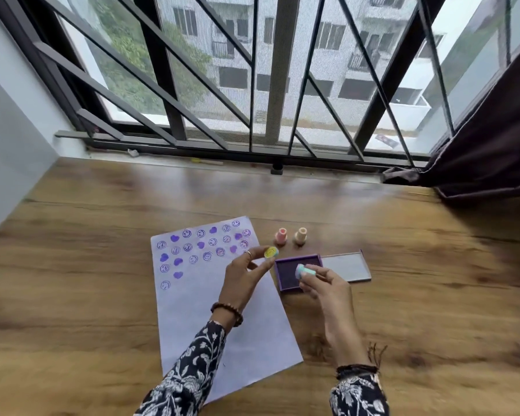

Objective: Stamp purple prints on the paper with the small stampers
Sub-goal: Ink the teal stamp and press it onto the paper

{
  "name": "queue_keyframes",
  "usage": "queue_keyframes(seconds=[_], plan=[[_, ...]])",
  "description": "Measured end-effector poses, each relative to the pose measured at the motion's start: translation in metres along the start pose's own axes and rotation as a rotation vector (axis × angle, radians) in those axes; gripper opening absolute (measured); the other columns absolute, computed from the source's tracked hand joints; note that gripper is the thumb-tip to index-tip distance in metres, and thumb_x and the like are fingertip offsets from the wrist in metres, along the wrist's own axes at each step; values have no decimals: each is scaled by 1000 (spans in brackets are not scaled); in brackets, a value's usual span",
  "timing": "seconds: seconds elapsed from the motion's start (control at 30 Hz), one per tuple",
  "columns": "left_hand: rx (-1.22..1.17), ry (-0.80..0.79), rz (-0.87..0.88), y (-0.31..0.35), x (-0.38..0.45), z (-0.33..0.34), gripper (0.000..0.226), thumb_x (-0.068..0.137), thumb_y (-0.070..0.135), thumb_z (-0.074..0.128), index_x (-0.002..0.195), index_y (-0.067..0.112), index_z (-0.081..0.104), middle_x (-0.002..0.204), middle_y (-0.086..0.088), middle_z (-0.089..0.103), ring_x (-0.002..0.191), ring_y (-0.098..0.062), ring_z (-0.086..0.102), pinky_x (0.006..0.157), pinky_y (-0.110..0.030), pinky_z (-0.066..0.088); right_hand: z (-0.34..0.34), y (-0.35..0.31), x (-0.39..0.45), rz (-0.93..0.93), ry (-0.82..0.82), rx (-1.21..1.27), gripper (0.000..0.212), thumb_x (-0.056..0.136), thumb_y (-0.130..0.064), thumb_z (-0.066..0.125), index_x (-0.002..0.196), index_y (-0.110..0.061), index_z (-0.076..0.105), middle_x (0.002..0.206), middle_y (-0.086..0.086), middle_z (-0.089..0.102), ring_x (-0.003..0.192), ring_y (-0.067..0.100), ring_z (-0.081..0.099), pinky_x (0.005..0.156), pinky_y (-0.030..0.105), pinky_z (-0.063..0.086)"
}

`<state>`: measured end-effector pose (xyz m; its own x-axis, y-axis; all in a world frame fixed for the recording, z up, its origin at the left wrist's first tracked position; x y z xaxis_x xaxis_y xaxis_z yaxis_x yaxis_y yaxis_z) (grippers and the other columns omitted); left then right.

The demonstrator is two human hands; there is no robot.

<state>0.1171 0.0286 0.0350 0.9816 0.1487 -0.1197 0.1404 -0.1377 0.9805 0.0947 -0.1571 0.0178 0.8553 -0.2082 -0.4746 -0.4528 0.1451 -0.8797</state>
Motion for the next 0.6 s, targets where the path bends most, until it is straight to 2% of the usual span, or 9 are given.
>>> queue_keyframes(seconds=[0.07,0.1,0.17,0.23,0.43,0.6], plan=[[14,-39,-18,-3,1,6,12,82,27,64,89,37,64,89,14,67,65,-7,57,55,-9,42,-8,-15,-1,-152,149,-398,9,76,-19,72,85,-19,70,88,5,72,82,21,67,75,35,55],[22,-51,-25,-4,2,8,11,83,27,63,91,34,64,87,15,66,60,-7,56,50,-7,40,-5,-23,-3,-235,189,-570,10,77,-23,71,87,-19,70,89,4,71,83,20,65,73,32,52],[44,-66,-38,-9,4,12,12,84,27,62,96,27,64,81,12,65,52,-4,54,46,-6,38,4,-32,-6,-372,216,-757,13,81,-24,67,91,-16,68,92,4,68,82,16,59,69,26,43],[66,-84,-49,-13,5,16,13,84,26,61,97,25,62,80,9,65,48,-1,53,44,-7,38,12,-34,-11,-465,219,-830,11,84,-22,65,92,-14,66,92,5,66,77,12,53,66,24,39],[86,-56,-74,-20,9,14,14,84,32,60,94,23,62,87,8,68,48,-7,53,44,-10,39,28,-32,-19,-589,202,-982,8,85,-14,64,89,-8,61,87,10,63,76,26,62,61,28,43],[99,-51,-64,-23,11,14,15,84,34,60,94,23,64,92,9,69,47,-4,51,46,-13,41,40,-33,-10,-564,111,-1104,12,90,-16,56,100,-10,56,100,8,60,89,22,61,73,29,48]])
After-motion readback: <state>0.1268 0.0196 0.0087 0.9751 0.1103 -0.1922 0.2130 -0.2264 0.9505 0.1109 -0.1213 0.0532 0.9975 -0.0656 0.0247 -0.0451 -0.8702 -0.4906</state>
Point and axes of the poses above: each hand's wrist, its own x-axis towards the middle knuckle, its own z-axis out of the palm, y = z × x, the point moved 9 cm from there along x, towards the middle knuckle
